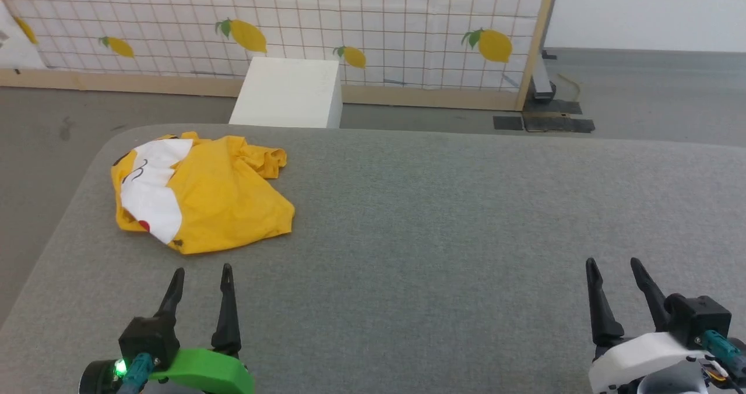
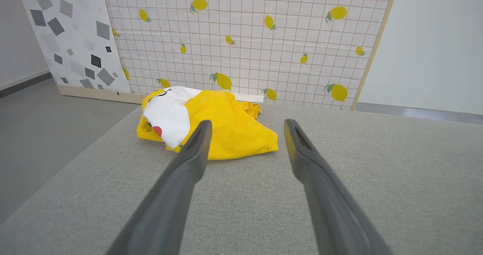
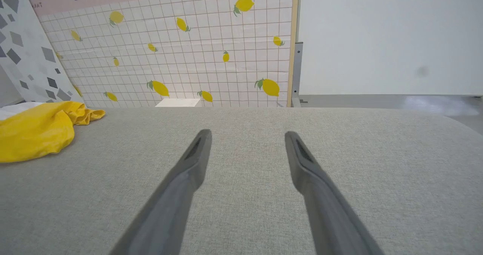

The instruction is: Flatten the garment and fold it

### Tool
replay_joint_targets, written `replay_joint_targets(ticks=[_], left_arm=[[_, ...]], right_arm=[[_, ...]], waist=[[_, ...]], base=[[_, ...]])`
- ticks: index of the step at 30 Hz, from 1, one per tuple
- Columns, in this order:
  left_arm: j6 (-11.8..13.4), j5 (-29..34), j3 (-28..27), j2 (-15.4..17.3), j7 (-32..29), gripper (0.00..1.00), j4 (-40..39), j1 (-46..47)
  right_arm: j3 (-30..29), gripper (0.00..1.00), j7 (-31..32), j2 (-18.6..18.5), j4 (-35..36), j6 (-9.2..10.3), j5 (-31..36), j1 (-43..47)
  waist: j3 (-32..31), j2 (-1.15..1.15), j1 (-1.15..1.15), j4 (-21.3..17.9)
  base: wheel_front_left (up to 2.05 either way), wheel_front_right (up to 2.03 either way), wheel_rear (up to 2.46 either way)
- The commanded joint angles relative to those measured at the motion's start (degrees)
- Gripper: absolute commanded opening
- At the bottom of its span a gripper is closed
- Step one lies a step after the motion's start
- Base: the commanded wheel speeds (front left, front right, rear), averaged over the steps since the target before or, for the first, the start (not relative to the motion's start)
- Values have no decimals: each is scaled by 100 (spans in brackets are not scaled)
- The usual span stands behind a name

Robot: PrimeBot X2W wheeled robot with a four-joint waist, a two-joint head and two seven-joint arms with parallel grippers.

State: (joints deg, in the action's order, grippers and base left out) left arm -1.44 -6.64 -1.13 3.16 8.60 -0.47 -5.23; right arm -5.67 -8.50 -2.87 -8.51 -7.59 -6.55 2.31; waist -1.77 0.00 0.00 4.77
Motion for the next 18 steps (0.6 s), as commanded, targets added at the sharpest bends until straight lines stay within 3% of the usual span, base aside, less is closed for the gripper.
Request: replay_joint_targets(ticks=[1, 18], left_arm=[[15, -87, -3, -17, 54, 100, 7, -77], [-37, -201, -99, -21, 255, 100, 107, -225]], right_arm=[[5, 100, -60, 0, -45, 6, -43, 52], [59, 100, -262, 0, -270, 7, -216, 87]], waist=[[-22, 0, 0, 109], [-89, 0, 0, 857]], base=[[0, 0, 0], [0, 0, 0]])
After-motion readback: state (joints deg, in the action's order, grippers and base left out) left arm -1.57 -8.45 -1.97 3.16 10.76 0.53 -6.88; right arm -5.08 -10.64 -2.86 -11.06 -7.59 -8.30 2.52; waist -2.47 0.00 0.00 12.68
